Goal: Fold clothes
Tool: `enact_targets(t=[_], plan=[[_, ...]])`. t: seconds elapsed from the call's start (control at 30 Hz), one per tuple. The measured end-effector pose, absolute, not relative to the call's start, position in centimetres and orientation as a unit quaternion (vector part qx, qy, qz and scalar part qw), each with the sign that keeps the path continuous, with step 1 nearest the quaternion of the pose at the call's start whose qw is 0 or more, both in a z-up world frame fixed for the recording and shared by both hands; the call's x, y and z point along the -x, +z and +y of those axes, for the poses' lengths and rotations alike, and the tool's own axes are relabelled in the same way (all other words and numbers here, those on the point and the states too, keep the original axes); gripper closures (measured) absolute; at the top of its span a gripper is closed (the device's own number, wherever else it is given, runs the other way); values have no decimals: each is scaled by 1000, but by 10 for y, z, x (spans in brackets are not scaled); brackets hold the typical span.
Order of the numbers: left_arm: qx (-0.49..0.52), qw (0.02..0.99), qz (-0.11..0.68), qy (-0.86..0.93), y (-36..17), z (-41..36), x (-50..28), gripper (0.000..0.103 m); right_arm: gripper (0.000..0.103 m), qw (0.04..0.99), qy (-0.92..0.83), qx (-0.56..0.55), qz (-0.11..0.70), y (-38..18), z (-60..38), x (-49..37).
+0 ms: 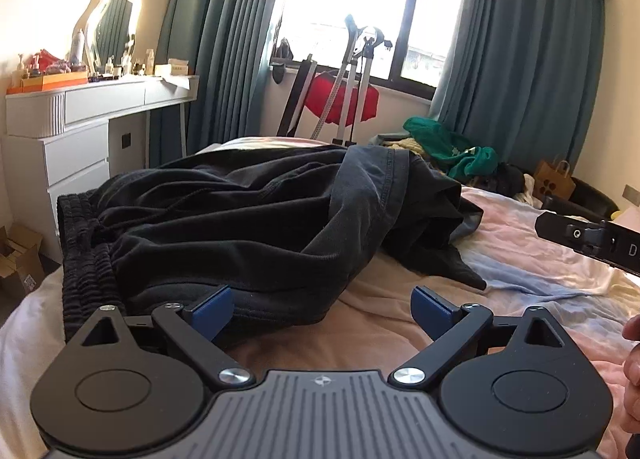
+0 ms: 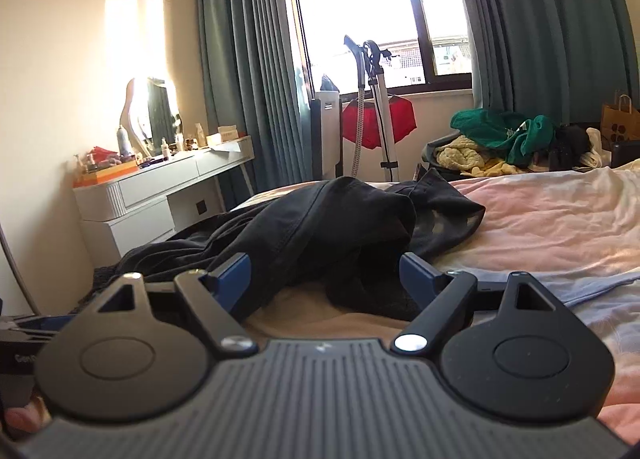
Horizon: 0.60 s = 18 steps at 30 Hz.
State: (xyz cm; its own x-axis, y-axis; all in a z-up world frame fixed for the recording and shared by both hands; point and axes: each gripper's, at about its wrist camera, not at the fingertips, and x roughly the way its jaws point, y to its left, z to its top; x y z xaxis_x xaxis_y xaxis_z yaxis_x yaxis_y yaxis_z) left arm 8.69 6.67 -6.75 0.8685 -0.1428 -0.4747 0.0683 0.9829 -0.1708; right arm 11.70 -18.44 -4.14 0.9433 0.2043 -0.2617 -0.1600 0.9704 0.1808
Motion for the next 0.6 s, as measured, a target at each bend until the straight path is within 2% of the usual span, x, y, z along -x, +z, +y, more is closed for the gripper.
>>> enact_targets(t=[0.33, 0.6], plan=[[54, 960, 265, -68, -75, 59, -93, 6, 19, 975, 70, -144, 157, -41, -208, -107], [-3, 969, 245, -31, -48, 33, -174, 7, 19, 973, 27, -162, 162, -40, -228, -96]])
